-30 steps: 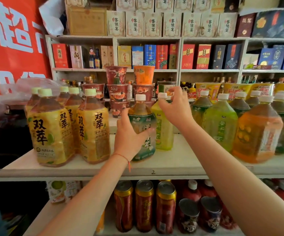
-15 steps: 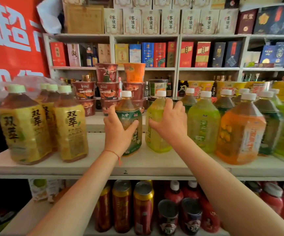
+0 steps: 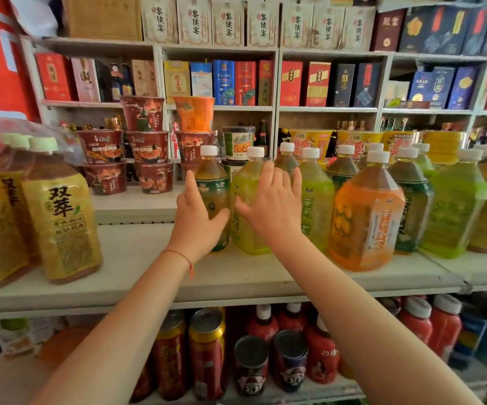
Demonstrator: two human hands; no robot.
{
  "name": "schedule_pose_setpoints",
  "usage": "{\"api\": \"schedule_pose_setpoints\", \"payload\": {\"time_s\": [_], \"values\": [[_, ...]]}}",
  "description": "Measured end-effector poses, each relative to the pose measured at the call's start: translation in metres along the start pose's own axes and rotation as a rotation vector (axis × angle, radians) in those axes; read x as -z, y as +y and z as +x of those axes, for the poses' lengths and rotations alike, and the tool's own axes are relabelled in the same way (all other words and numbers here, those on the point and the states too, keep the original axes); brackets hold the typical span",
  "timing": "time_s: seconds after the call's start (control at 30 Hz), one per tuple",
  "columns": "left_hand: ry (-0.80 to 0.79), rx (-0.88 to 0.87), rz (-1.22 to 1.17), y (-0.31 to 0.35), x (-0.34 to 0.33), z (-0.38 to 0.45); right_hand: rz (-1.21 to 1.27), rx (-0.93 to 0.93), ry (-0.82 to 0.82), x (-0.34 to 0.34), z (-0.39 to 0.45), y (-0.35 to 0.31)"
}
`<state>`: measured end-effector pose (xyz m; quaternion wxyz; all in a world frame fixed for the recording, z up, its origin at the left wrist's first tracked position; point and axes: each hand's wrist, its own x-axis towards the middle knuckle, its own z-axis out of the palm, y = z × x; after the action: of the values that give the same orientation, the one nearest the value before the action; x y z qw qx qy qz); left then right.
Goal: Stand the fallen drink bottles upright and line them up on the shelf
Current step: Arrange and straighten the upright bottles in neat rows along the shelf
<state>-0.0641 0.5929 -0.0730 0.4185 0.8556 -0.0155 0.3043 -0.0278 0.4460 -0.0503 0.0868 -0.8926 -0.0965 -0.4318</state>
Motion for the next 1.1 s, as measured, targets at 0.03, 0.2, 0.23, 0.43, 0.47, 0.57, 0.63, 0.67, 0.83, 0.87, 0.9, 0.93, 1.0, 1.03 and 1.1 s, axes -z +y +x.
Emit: {"api": "schedule_pose_setpoints", "payload": {"time_s": [0.03,0.2,0.23,0.43,0.47,0.57,0.63,0.67,0.83,0.87,0.9,0.93,1.0,1.03,1.1], "values": [[0.036,-0.024,0.034,0.002,0.001,-0.001,0.005,0.004,0.004,0.000,-0.001,0.000],[0.197,-0.194,0.152,0.022,0.006,-0.004,0.079,0.028,-0.026,0.010,0.002,0.004],[0.237,-0.293,0.143,0.028,0.005,-0.005,0.151,0.032,-0.027,0.014,0.002,0.007],[0.234,-0.479,-0.101,0.068,-0.019,-0.016,0.637,0.023,0.154,0.053,-0.004,0.047],[0.211,-0.463,-0.126,0.078,-0.027,-0.016,0.646,0.020,0.182,0.060,-0.006,0.057],[0.178,-0.454,-0.135,0.108,-0.052,-0.017,0.572,0.047,0.326,0.076,-0.011,0.092],[0.189,-0.446,-0.127,0.131,-0.076,-0.019,0.510,0.063,0.421,0.083,-0.011,0.124],[0.208,-0.448,-0.120,0.142,-0.088,-0.022,0.499,0.050,0.442,0.085,-0.012,0.142],[0.405,-0.605,-0.042,0.216,-0.176,-0.047,0.481,-0.096,0.451,0.092,-0.016,0.262],[0.416,-0.635,-0.029,0.233,-0.198,-0.051,0.480,-0.121,0.462,0.093,-0.014,0.291],[0.404,-0.656,-0.008,0.246,-0.220,-0.053,0.475,-0.149,0.471,0.094,-0.011,0.317],[0.378,-0.660,0.027,0.257,-0.241,-0.054,0.479,-0.180,0.459,0.095,-0.008,0.342],[0.304,-0.595,0.119,0.278,-0.278,-0.050,0.529,-0.217,0.372,0.097,0.002,0.386],[0.246,-0.546,0.164,0.281,-0.290,-0.045,0.580,-0.228,0.307,0.095,0.006,0.399],[0.162,-0.484,0.264,0.290,-0.316,-0.035,0.723,-0.245,0.151,0.092,0.016,0.428]]}}
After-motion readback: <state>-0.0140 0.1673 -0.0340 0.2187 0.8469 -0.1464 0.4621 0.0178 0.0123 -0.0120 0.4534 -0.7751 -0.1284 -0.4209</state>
